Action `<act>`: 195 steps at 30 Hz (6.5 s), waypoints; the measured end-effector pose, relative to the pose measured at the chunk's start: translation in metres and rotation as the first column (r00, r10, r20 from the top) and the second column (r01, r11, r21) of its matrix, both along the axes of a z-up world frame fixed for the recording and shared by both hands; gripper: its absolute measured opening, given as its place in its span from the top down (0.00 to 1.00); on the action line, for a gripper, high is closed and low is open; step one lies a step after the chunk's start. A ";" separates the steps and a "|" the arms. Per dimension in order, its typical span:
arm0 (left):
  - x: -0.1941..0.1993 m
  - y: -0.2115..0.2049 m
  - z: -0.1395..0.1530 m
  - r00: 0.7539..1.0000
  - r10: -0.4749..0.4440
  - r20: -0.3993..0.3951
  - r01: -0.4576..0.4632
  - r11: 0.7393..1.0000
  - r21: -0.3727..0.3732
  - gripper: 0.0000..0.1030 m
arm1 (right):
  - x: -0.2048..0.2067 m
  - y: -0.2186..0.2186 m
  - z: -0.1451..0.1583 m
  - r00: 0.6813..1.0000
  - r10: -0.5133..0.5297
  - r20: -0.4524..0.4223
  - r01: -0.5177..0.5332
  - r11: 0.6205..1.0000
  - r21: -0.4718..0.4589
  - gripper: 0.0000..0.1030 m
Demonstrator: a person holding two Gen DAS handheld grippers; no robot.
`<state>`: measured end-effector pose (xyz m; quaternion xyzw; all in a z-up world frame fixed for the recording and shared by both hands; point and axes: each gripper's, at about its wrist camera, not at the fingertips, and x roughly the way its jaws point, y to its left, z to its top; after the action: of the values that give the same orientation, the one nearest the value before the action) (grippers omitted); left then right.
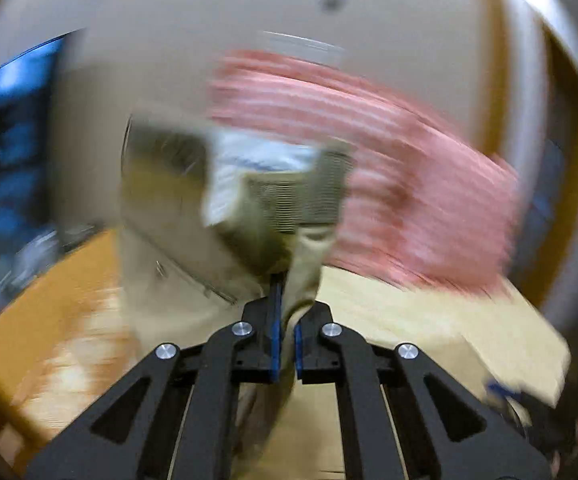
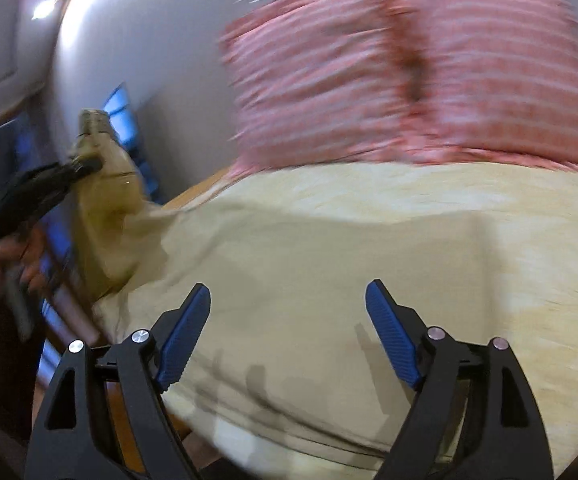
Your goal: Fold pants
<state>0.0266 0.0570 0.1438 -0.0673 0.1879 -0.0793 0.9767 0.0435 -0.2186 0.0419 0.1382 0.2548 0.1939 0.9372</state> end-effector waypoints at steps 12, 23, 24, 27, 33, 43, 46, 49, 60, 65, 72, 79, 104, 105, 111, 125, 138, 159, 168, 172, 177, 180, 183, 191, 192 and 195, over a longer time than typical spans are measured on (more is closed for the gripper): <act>-0.021 -0.161 -0.094 0.880 -0.419 -0.225 0.457 0.877 0.152 0.95 | -0.004 -0.103 -0.008 0.977 -0.184 -0.110 0.205 0.954 0.219 0.20; -0.041 -0.171 -0.098 0.801 -0.539 -0.262 0.558 0.830 0.000 0.60 | 0.051 -0.077 -0.012 0.963 -0.016 -0.271 0.081 0.970 0.230 0.21; -0.046 -0.150 -0.083 0.802 -0.555 -0.219 0.558 0.828 -0.056 0.43 | 0.056 -0.073 -0.014 0.958 -0.014 -0.286 0.072 0.979 0.192 0.25; -0.042 -0.097 -0.054 0.873 -0.463 -0.153 0.457 0.886 -0.074 0.28 | 0.066 -0.064 -0.023 0.948 0.002 -0.317 0.040 0.991 0.128 0.37; 0.047 0.015 -0.066 0.916 -0.203 -0.346 0.166 0.977 -0.134 0.29 | 0.079 -0.067 -0.035 0.939 0.012 -0.344 0.032 0.992 0.122 0.45; 0.128 0.032 -0.114 0.769 -0.397 -0.501 0.199 0.894 -0.402 0.32 | 0.096 -0.084 -0.044 0.913 0.130 -0.386 -0.027 0.965 0.262 0.63; 0.143 0.031 -0.123 0.740 -0.413 -0.530 0.186 0.884 -0.428 0.82 | 0.097 -0.083 -0.048 0.904 0.202 -0.376 -0.072 0.941 0.331 0.85; 0.150 0.036 -0.127 0.721 -0.452 -0.525 0.169 0.850 -0.498 0.92 | 0.100 -0.093 -0.051 0.897 0.254 -0.363 -0.077 0.897 0.436 0.88; 0.238 -0.009 -0.079 0.855 -0.312 -0.415 0.199 0.935 -0.292 0.94 | 0.187 -0.117 0.006 0.961 0.140 -0.240 -0.052 0.940 0.337 0.90; 0.290 -0.021 -0.115 0.817 -0.196 -0.541 0.101 0.974 -0.201 0.79 | 0.228 -0.119 -0.022 0.924 -0.008 -0.381 0.064 0.989 0.133 0.86; 0.228 -0.010 -0.071 0.908 -0.181 -0.379 0.150 0.983 -0.110 0.44 | 0.193 -0.121 0.016 0.958 0.025 -0.287 0.030 0.982 0.186 0.34; 0.233 -0.034 -0.118 0.770 -0.343 -0.538 0.227 0.935 -0.272 0.49 | 0.210 -0.109 -0.024 0.883 0.117 -0.454 0.049 0.940 0.338 0.26; 0.027 -0.065 -0.128 0.944 0.006 -0.331 0.059 0.981 0.185 0.02 | 0.021 0.023 -0.030 0.948 -0.246 -0.201 0.164 0.921 -0.353 0.01; 0.026 -0.065 -0.130 0.942 0.017 -0.334 0.051 0.980 0.193 0.02 | 0.019 0.024 -0.031 0.946 -0.255 -0.199 0.169 0.914 -0.368 0.01; 0.019 -0.065 -0.142 0.943 0.039 -0.329 0.033 0.977 0.211 0.02 | 0.013 0.028 -0.036 0.940 -0.298 -0.168 0.215 0.897 -0.386 0.01; 0.012 -0.064 -0.145 0.957 0.056 -0.286 0.005 0.978 0.208 0.02 | 0.010 0.028 -0.039 0.954 -0.270 -0.129 0.202 0.899 -0.388 0.01; 0.012 -0.063 -0.145 0.956 0.055 -0.287 0.006 0.978 0.208 0.02 | 0.010 0.029 -0.040 0.954 -0.270 -0.128 0.202 0.899 -0.389 0.01; 0.012 -0.063 -0.144 0.956 0.055 -0.289 0.007 0.978 0.209 0.02 | 0.010 0.029 -0.039 0.954 -0.270 -0.129 0.202 0.899 -0.389 0.01; 0.013 -0.064 -0.144 0.955 0.056 -0.290 0.006 0.978 0.208 0.02 | 0.010 0.029 -0.039 0.955 -0.269 -0.129 0.201 0.899 -0.389 0.01; 0.012 -0.063 -0.144 0.957 0.059 -0.286 0.002 0.978 0.207 0.02 | 0.010 0.029 -0.039 0.955 -0.269 -0.129 0.201 0.899 -0.389 0.01; 0.013 -0.063 -0.144 0.958 0.062 -0.280 -0.002 0.978 0.208 0.02 | 0.010 0.029 -0.039 0.955 -0.269 -0.129 0.201 0.899 -0.389 0.01; 0.013 -0.062 -0.144 0.958 0.060 -0.281 -0.001 0.978 0.207 0.02 | 0.010 0.029 -0.039 0.955 -0.269 -0.128 0.201 0.899 -0.389 0.01; 0.013 -0.062 -0.144 0.958 0.060 -0.280 0.000 0.978 0.207 0.02 | 0.010 0.028 -0.039 0.955 -0.268 -0.128 0.200 0.899 -0.389 0.01; 0.013 -0.061 -0.144 0.958 0.059 -0.280 0.001 0.978 0.207 0.02 | 0.010 0.028 -0.039 0.955 -0.268 -0.129 0.200 0.899 -0.389 0.01; 0.013 -0.061 -0.144 0.958 0.059 -0.280 0.000 0.978 0.208 0.02 | 0.010 0.028 -0.039 0.955 -0.268 -0.129 0.200 0.899 -0.389 0.01; 0.013 -0.061 -0.144 0.958 0.058 -0.279 0.001 0.978 0.207 0.02 | 0.009 0.029 -0.039 0.955 -0.268 -0.129 0.200 0.899 -0.389 0.01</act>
<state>0.0396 -0.0038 0.0002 0.0205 0.3323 -0.0348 0.9423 0.0529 -0.1901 0.0024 0.0049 0.3514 0.0143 0.9361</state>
